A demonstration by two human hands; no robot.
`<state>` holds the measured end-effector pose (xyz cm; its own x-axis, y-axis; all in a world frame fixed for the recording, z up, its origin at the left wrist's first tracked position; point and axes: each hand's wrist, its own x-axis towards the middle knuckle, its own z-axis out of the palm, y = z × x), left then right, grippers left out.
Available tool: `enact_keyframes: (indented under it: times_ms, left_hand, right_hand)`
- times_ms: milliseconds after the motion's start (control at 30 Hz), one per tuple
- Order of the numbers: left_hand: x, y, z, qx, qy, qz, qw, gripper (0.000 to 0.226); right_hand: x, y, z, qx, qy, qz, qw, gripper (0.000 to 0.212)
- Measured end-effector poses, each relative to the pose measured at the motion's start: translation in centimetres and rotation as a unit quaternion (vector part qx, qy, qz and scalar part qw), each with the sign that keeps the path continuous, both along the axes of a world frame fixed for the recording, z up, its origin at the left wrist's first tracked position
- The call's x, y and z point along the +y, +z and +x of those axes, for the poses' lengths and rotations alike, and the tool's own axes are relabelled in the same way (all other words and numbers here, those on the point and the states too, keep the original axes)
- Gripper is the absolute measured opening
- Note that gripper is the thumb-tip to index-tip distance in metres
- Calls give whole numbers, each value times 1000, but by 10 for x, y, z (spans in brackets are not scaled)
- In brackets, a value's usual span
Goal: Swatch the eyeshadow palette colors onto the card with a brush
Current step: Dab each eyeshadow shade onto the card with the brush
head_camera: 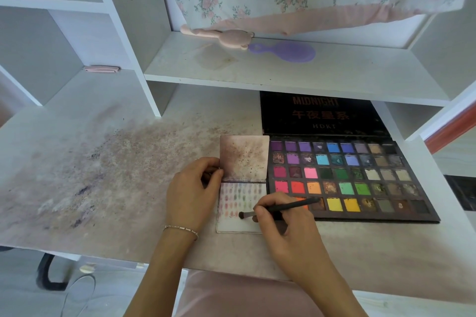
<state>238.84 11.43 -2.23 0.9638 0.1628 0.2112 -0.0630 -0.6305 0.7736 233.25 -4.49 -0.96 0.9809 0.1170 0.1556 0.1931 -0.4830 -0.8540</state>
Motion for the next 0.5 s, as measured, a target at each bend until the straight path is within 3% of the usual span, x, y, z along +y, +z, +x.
enact_keyframes:
  times_ms: [267, 500]
  left_hand:
    - [0, 0, 0, -2, 1, 1, 1000, 13]
    - [0, 0, 0, -5, 0, -4, 1000, 13]
  right_hand:
    - [1, 0, 0, 1, -3, 3, 1000, 11]
    - [-1, -2, 1, -4, -5, -8, 1000, 22]
